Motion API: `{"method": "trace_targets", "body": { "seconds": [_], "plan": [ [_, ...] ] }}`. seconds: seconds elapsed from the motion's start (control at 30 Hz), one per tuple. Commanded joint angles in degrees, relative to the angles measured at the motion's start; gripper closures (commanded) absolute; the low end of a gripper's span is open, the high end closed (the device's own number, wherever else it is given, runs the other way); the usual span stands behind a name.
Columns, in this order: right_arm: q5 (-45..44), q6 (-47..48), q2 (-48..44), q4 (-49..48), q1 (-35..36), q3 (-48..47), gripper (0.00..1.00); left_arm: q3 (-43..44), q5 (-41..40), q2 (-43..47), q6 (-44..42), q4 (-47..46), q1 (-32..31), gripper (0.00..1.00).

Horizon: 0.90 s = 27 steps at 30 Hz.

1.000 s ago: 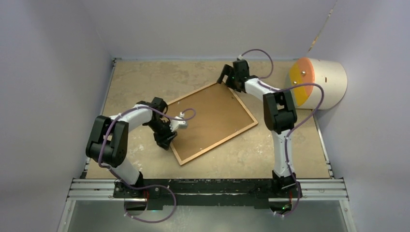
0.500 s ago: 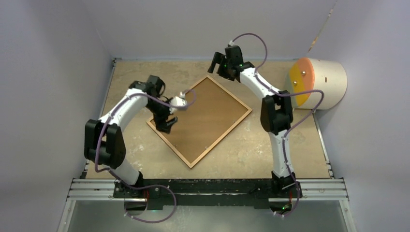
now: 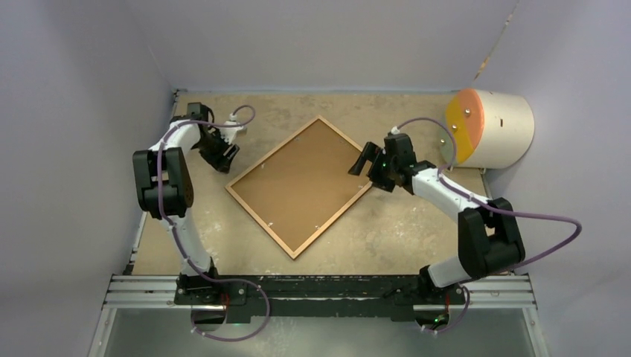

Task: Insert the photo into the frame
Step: Adjust the photo frame at the center of the board.

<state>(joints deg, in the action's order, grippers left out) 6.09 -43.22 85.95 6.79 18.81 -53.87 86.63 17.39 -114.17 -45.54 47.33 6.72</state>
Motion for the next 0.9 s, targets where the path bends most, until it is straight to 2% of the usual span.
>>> {"method": "trace_targets", "body": {
  "seconds": [0.0,0.27,0.53,0.67,0.73,0.8,0.87],
  "plan": [
    [4.48,-3.46,-4.88,-3.33,0.09,6.27,0.01,-4.02,1.05,0.42,3.21,-4.11,-1.40,0.42],
    [4.82,-5.01,-0.68,-8.58,-0.34,10.77,0.01,-17.82,3.57,6.49,1.76,-5.07,-6.28,0.43],
    [1.78,-5.27,0.71,-12.76,-3.71,10.69,0.01,-25.23,10.19,13.74,-3.47,2.48,-9.98,0.42],
    [4.36,-4.79,3.83,-14.32,-6.08,8.58,0.01,-25.82,17.76,15.42,-8.27,9.09,-10.94,0.42],
    [5.45,-4.82,5.56,-15.27,-6.60,6.90,0.01,-24.42,24.19,14.71,-12.25,14.50,-11.04,0.41],
    [4.89,-3.81,7.20,-12.75,-7.04,3.59,0.02,-22.87,28.27,13.08,-14.08,17.60,-11.03,0.40],
    [1.82,-2.91,6.68,-9.72,-7.20,0.84,0.03,-21.87,28.91,11.43,-12.71,16.81,-10.26,0.40]
  ]
}}
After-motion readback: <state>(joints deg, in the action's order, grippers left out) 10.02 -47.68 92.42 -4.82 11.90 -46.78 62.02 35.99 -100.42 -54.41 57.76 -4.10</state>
